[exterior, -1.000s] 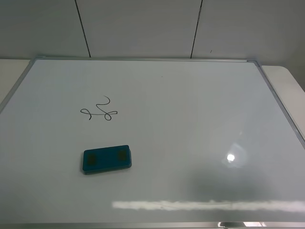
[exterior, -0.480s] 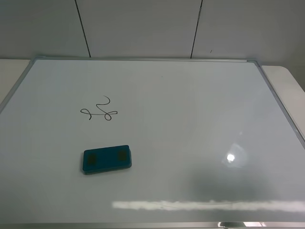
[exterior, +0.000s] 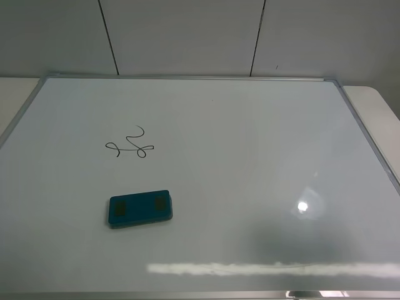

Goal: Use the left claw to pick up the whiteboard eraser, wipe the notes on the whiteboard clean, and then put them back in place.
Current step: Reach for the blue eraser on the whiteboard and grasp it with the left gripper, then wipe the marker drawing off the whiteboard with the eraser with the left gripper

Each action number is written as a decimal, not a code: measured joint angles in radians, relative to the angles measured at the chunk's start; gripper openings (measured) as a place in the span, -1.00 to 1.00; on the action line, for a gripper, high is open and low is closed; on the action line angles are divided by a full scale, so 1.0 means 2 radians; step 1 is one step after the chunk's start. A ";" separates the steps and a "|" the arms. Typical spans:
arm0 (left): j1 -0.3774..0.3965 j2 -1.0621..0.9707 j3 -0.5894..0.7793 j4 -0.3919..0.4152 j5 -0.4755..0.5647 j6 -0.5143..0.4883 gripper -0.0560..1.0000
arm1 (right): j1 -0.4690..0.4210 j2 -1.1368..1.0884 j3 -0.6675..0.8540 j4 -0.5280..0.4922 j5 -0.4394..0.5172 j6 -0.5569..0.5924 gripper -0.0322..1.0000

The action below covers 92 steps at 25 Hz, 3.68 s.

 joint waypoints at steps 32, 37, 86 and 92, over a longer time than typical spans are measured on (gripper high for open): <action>-0.390 0.459 -0.089 0.221 -0.112 -0.167 0.99 | 0.000 0.000 0.000 0.000 0.000 0.000 0.99; -0.390 0.510 -0.105 0.223 -0.152 -0.167 0.99 | 0.000 0.000 0.000 0.000 0.000 0.000 0.99; -0.390 0.615 -0.106 0.182 -0.231 -0.164 0.15 | 0.000 0.000 0.000 0.000 0.000 0.000 0.99; -0.390 0.614 -0.108 0.172 -0.207 -0.168 0.15 | 0.000 0.000 0.000 0.000 0.000 0.000 0.99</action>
